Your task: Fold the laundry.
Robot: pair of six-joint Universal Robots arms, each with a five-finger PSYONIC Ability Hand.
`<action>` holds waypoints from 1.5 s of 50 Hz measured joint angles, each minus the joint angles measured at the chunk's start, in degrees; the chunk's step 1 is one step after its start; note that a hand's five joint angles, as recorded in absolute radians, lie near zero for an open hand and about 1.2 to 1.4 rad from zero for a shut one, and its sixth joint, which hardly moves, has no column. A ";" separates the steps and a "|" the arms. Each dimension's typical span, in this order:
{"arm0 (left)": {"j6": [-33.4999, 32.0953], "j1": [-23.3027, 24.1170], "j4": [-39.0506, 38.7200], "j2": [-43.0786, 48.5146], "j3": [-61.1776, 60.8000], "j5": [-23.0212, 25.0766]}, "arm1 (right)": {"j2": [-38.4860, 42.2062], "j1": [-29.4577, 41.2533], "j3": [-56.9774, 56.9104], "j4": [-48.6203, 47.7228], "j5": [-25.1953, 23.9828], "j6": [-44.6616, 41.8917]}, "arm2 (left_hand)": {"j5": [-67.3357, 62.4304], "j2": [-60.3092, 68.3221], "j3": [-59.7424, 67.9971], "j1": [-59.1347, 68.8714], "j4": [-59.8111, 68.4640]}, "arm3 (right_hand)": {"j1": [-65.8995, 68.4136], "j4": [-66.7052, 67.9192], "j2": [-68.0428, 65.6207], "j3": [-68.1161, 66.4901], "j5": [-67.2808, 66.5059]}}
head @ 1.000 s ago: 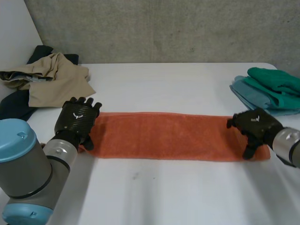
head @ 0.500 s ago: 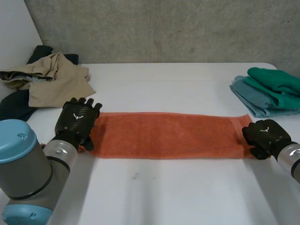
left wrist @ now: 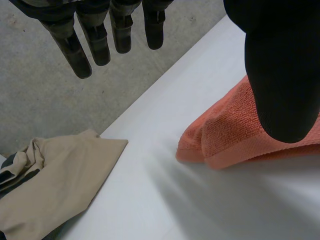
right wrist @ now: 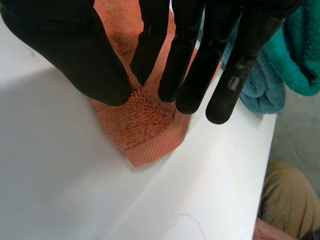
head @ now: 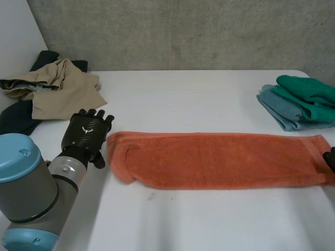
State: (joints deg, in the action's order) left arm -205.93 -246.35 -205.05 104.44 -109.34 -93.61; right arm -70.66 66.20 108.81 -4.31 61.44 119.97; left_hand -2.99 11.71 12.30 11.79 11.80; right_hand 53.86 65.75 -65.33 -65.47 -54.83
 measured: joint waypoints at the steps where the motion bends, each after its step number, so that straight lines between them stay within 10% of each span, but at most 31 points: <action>1: 0.00 0.03 0.00 0.00 0.00 -0.02 | 0.04 -0.13 -0.10 0.55 -1.00 -0.41 | 0.00 0.00 0.00 0.00 0.00 | -6.29 -8.43 9.25 8.28 7.50; 12: 0.00 0.22 0.00 -0.21 -0.28 -0.09 | 2.09 -1.45 -0.36 1.63 -7.69 -0.63 | 0.00 0.00 0.00 0.00 0.00 | -28.95 -37.62 37.07 37.40 36.64; 22: 0.04 0.36 0.04 -0.52 -0.54 0.14 | 3.50 -3.92 -0.63 -1.69 -7.62 -0.52 | 0.00 0.00 0.00 0.00 0.00 | 1.40 2.32 -2.20 -2.17 -1.24; 53: 18.87 6.89 8.41 -0.39 2.00 1.93 | 2.30 -4.71 2.27 -2.44 -7.92 -0.47 | -16.81 17.89 17.29 17.65 18.00 | 1.40 2.50 -2.20 -2.17 -2.01; 75: 26.49 6.89 10.77 6.09 5.35 -5.39 | 1.04 -5.67 3.30 -2.64 -8.64 0.81 | -24.83 26.35 25.77 26.54 26.34 | 1.40 2.50 -2.20 -2.17 -2.01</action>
State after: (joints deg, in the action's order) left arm -179.44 -239.47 -194.27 110.52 -103.98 -98.99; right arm -69.62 60.54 112.11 -6.95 52.79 120.78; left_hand -27.82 38.06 38.07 38.33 38.14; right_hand 55.25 68.25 -67.53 -67.63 -56.84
